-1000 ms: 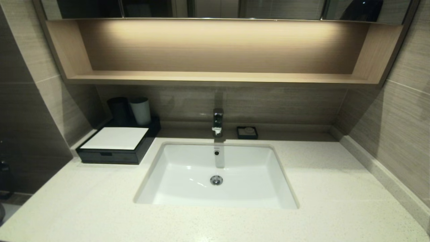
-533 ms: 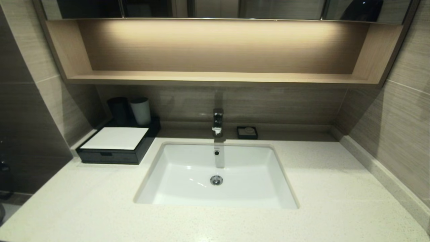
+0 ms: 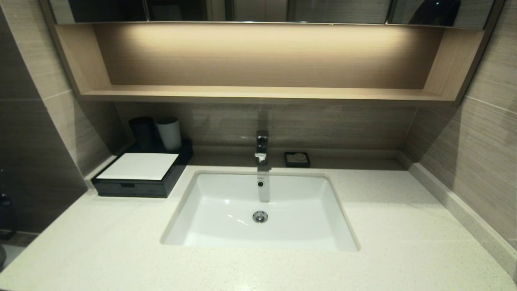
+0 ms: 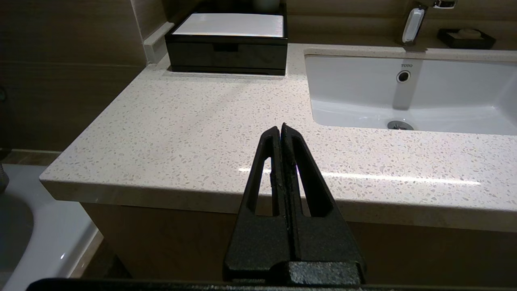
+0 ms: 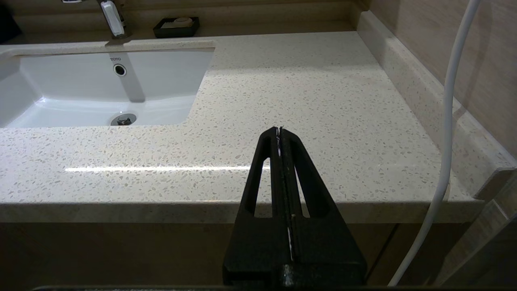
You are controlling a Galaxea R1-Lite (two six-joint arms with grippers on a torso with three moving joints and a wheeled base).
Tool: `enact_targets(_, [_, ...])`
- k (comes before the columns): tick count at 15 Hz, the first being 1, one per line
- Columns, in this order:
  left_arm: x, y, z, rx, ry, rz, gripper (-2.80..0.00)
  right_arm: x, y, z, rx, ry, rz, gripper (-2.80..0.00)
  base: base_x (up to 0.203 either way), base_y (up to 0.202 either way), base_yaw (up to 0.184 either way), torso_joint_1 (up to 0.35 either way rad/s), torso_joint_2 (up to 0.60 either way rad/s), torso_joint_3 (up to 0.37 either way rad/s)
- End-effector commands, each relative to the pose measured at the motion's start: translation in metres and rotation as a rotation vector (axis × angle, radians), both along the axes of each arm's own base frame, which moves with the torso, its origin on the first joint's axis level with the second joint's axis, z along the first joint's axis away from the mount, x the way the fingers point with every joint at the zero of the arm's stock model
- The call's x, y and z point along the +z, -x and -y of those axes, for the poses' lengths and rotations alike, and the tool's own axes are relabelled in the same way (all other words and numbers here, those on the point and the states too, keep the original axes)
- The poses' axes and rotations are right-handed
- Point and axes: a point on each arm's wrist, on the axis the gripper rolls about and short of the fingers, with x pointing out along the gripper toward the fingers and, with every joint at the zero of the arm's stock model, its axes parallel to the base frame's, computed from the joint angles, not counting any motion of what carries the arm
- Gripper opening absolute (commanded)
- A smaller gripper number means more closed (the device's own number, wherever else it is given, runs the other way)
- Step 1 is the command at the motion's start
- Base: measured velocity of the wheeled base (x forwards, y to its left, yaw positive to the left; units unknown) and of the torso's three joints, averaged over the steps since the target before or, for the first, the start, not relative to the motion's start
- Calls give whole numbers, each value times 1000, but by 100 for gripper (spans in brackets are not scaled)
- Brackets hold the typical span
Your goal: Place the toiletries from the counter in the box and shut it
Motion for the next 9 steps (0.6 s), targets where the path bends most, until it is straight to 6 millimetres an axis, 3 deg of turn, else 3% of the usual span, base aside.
enact_targets(1, [0, 0, 0, 1, 0, -1, -280, 0, 0, 0, 0, 0, -1, -280, 0, 0, 0, 0, 0, 0])
enact_targets(9, [0, 0, 0, 1, 0, -1, -280, 0, 0, 0, 0, 0, -1, -280, 0, 0, 0, 0, 0, 0])
